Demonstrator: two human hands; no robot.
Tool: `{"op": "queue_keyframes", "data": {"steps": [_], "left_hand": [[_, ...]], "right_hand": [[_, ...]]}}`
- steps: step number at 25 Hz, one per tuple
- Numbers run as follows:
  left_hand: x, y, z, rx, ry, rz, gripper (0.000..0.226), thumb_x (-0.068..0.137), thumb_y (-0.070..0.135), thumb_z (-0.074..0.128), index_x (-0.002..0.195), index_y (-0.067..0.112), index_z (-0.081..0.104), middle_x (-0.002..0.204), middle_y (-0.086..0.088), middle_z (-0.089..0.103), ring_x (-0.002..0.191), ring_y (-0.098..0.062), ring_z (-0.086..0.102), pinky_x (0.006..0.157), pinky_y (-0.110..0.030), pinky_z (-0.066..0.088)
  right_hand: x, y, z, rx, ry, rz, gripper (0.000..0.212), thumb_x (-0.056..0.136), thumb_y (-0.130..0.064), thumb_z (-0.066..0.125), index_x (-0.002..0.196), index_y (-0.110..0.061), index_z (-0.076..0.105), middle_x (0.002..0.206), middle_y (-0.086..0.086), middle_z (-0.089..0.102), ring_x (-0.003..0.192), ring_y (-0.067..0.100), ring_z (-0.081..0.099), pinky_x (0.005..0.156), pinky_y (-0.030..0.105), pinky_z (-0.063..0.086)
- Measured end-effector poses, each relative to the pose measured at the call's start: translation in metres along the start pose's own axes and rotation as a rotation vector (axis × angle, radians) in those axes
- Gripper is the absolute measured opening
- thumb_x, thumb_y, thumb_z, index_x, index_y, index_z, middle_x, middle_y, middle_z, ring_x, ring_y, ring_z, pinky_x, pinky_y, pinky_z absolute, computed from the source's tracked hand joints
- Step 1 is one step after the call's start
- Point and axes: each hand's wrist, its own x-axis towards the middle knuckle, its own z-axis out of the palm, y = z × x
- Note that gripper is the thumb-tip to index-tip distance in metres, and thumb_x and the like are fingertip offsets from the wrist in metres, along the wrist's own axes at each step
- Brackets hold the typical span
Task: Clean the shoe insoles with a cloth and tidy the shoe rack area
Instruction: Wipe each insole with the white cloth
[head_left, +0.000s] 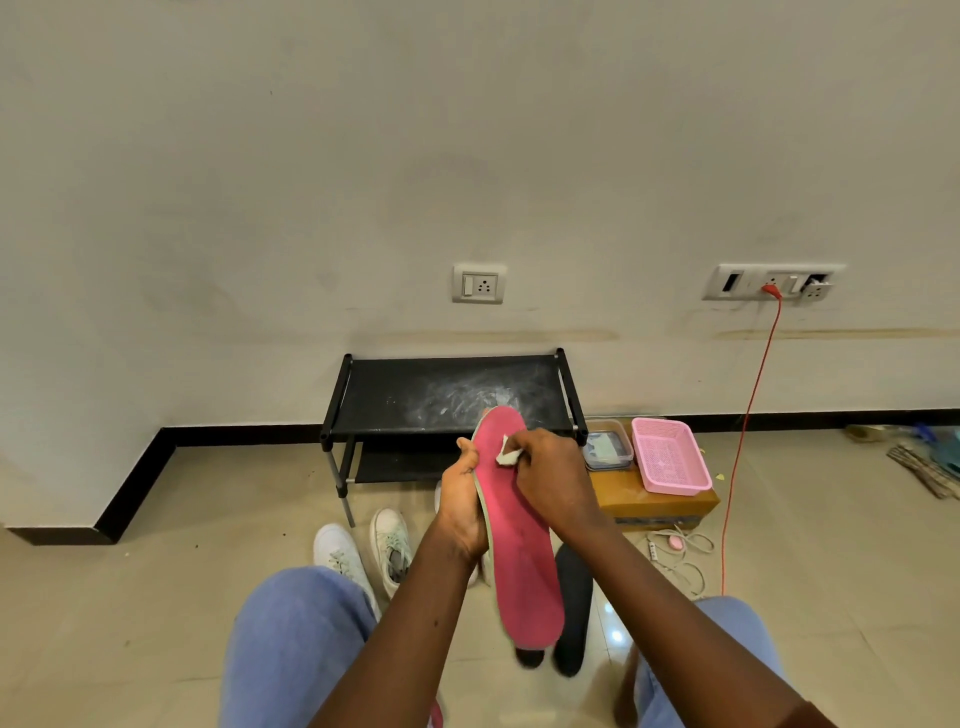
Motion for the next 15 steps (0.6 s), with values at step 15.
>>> {"op": "queue_keyframes", "data": {"steps": [15], "left_hand": [[0.003, -0.012, 0.003, 0.100, 0.108, 0.022, 0.026, 0.098, 0.020, 0.046, 0.105, 0.002, 0.064, 0.077, -0.013, 0.071, 0.069, -0.025, 0.069, 0.062, -0.034, 0.058]], "right_hand": [[0.007, 0.005, 0.010, -0.072, 0.029, 0.049, 0.028, 0.094, -0.008, 0.046, 0.117, -0.004, 0.061, 0.116, 0.011, 0.058, 0.106, 0.021, 0.055, 0.086, 0.022, 0.042]]}}
